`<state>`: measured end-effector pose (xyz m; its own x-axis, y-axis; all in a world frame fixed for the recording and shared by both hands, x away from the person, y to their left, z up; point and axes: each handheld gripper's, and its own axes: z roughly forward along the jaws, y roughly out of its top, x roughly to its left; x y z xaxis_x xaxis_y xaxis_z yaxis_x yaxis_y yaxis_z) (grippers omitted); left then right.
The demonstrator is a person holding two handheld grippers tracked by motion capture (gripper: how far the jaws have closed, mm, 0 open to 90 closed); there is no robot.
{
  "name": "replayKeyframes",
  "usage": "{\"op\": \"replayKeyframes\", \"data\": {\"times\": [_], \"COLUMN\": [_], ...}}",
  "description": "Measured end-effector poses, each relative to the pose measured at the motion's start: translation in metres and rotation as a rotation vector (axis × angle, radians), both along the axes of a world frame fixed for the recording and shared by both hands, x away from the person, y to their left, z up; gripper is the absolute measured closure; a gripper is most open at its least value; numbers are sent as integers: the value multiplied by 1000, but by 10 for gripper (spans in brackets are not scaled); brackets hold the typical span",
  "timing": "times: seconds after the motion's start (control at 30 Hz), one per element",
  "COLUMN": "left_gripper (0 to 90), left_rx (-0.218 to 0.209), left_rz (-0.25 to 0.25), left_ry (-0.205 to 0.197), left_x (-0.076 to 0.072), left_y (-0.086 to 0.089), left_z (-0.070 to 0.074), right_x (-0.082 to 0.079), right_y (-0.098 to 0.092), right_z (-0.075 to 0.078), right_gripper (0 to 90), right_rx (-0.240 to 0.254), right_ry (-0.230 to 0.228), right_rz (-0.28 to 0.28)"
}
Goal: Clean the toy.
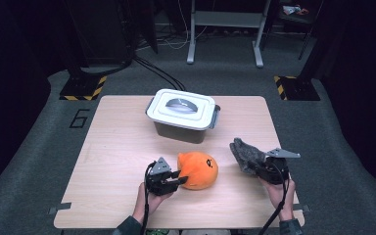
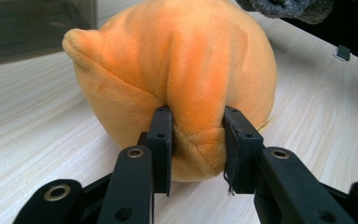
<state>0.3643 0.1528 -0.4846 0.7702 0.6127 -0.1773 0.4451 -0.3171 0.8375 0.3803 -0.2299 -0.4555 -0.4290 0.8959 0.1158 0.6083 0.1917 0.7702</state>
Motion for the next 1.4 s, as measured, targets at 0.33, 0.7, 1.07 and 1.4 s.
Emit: {"op": "replayKeyframes", "data": {"times": [0.33,0.7,1.07,1.4], "left_gripper": [676,677,676,669], "left_rx": [7,18,30,50], "left_rz": [-10,-30,-46,-69], "left_ry": [5,11,14,2], "left_x": [4,8,12,13], "left_y": [-5,-10,-14,-17], "left_z": [4,9,10,9], "right_x": [-7,-10,-2,4], "right_y": [17,52,96,132], "right_z": [10,29,42,31], "right_gripper": [743,743,740,739], "right_rx": [50,58,28,-28], "right_ry": [-4,-21,-49,-18], "right_rz": [90,205,313,389]}}
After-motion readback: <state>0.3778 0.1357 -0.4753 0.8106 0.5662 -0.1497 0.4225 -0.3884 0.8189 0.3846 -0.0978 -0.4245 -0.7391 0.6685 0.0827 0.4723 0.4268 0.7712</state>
